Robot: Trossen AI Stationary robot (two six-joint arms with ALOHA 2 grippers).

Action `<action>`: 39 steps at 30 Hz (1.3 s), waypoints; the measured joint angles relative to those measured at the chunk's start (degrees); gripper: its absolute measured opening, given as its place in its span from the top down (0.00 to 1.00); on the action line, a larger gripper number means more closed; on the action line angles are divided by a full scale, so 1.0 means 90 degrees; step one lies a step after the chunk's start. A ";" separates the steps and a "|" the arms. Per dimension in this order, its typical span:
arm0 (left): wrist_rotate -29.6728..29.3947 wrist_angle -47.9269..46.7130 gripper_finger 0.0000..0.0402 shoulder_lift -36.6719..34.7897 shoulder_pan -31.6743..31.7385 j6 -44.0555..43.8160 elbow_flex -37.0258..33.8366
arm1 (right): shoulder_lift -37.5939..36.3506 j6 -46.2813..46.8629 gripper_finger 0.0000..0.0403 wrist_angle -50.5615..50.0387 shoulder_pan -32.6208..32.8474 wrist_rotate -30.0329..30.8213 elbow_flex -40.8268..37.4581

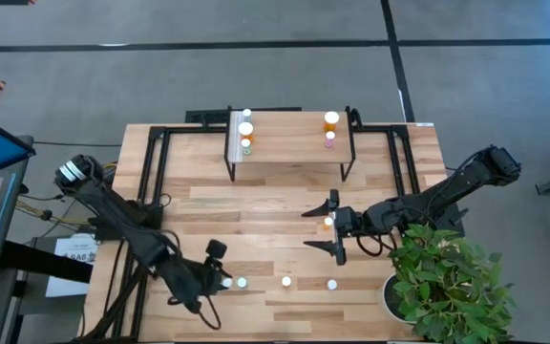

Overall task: Pick and place medicine bottles onto shelf by color
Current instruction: Put the bottom left small orange pill bottle on the shelf

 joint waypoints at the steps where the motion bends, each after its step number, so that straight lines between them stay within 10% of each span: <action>1: 0.0009 0.0524 0.74 -0.0161 0.0048 0.0002 -0.0260 | 0.0000 -0.0001 0.11 0.0000 0.0006 0.0000 0.0000; 14: -0.0997 0.6104 0.74 -0.1424 0.1278 0.0013 -0.2790 | 0.0000 -0.0039 0.11 0.0016 0.0034 -0.0002 0.0000; 39: -0.0817 0.7831 0.74 -0.1429 0.3522 -0.0442 -0.2808 | -0.0001 -0.0078 0.11 -0.0002 0.0029 0.0000 0.0000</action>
